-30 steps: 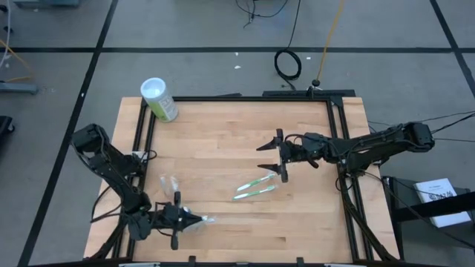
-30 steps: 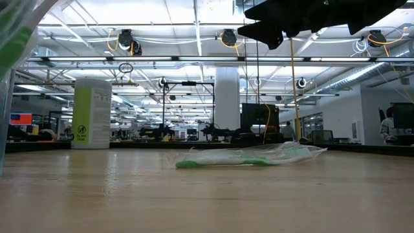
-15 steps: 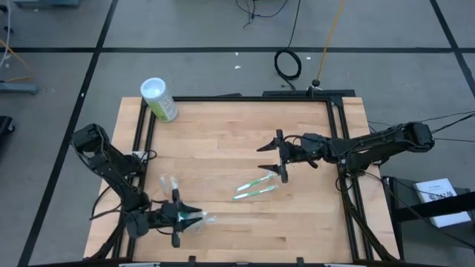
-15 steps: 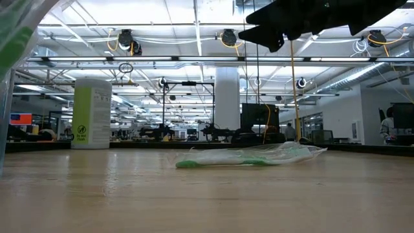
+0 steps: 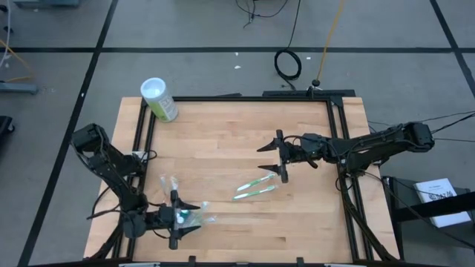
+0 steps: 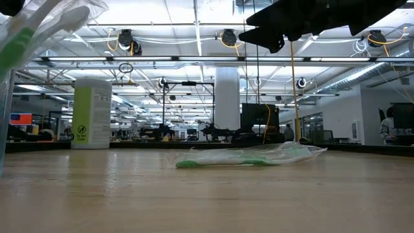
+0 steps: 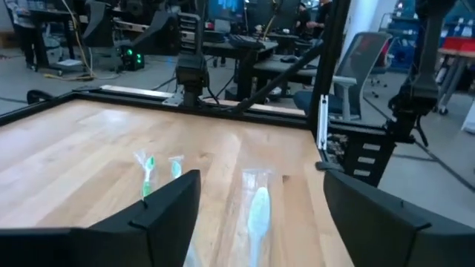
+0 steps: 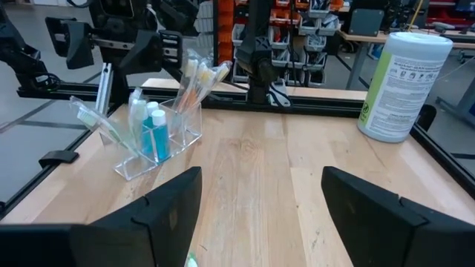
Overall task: Pick & Place toothbrushing station
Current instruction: Put the green toothbrush into the transparent organizer
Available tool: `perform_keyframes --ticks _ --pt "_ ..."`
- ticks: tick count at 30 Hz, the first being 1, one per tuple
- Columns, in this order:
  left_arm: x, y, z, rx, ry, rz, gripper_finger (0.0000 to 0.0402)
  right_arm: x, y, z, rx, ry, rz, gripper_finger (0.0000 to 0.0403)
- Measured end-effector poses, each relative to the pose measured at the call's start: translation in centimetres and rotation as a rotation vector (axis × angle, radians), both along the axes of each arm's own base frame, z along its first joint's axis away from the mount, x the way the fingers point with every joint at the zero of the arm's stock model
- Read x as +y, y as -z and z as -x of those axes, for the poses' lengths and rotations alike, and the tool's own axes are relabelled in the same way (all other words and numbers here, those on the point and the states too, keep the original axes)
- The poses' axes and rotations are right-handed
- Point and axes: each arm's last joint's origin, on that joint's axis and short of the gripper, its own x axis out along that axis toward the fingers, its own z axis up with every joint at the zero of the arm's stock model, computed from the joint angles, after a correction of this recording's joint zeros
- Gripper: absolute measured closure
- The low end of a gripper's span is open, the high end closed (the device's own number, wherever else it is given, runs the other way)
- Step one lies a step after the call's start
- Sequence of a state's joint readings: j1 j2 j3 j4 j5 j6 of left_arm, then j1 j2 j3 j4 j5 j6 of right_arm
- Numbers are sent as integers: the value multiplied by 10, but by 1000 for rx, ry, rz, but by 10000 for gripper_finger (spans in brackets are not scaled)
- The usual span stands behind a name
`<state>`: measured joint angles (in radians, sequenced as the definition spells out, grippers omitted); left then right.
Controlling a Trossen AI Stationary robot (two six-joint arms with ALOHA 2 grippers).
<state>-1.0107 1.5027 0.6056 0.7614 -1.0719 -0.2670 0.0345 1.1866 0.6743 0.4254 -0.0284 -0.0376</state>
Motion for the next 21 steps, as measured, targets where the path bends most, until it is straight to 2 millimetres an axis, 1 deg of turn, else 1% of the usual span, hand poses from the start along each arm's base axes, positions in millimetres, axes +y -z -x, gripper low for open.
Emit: perform_keyframes --ticks 3,7,9,13,17,19,21 --pt "-2 3 3 18 12 -22 102 0 0 0 0 0 0 133" --pt "-2 3 3 20 9 -22 103 0 1 0 5 0 0 133" --pt "-2 -4 3 -17 12 -32 106 0 1 0 6 0 0 133" --pt "2 -26 1 -131 -3 -80 113 0 2 0 22 -1 1 133" --pt "17 -46 -7 -209 -84 -137 117 2 10 2 106 -12 5 133" --pt "29 -52 -15 -209 -134 -143 115 4 16 4 166 -18 2 133" --pt "43 -53 -26 -185 -183 -146 115 7 24 5 227 -22 -16 133"
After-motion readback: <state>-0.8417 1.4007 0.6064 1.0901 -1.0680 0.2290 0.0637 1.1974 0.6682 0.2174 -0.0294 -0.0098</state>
